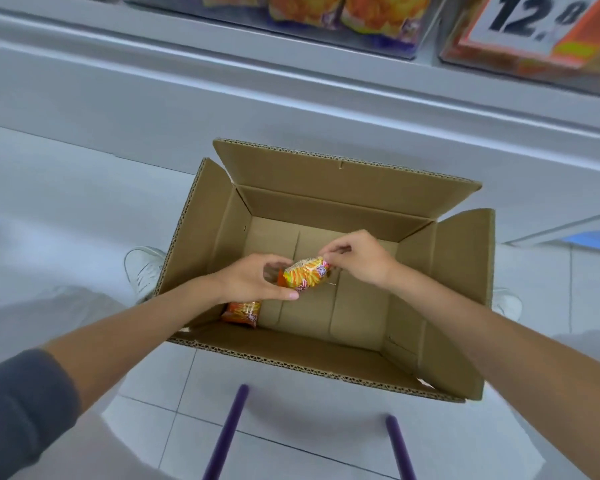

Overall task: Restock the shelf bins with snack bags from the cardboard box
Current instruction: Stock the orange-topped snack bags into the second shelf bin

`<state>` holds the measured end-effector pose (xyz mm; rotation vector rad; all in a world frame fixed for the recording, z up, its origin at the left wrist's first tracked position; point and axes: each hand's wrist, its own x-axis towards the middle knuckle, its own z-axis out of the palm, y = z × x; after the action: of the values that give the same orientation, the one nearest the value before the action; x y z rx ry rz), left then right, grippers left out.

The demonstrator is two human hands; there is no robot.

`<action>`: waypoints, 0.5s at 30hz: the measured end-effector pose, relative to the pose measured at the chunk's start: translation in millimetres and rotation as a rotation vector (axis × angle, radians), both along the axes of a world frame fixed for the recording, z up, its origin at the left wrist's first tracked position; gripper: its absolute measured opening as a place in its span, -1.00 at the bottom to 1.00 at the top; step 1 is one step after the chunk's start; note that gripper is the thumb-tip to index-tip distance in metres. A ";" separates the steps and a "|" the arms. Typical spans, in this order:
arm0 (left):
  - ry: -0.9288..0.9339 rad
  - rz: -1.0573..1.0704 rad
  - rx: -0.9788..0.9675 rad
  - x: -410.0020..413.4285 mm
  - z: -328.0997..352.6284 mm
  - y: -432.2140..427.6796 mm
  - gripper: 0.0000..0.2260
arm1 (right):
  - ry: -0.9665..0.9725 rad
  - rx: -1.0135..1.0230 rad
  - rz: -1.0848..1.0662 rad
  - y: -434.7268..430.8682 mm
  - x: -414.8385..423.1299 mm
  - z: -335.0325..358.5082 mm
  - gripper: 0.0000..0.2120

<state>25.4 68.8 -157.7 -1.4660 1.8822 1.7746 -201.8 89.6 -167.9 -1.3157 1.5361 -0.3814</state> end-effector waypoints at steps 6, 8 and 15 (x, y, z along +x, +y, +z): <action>0.154 0.258 0.123 -16.0 21.8 -2.0 -0.76 | -0.207 0.001 -0.222 10.6 -8.2 40.1 -0.77; 0.225 0.302 0.238 -17.3 29.4 -1.8 -0.75 | -0.355 0.066 -0.282 18.4 -9.9 42.7 -0.66; 0.116 0.043 0.025 -25.1 48.3 -7.8 -0.76 | -0.361 0.100 -0.207 24.8 -3.9 48.8 -0.20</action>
<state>0.3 61.1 -109.4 -1.4351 1.8876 1.9347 -205.8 114.5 -119.1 -0.9521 1.3663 -0.6288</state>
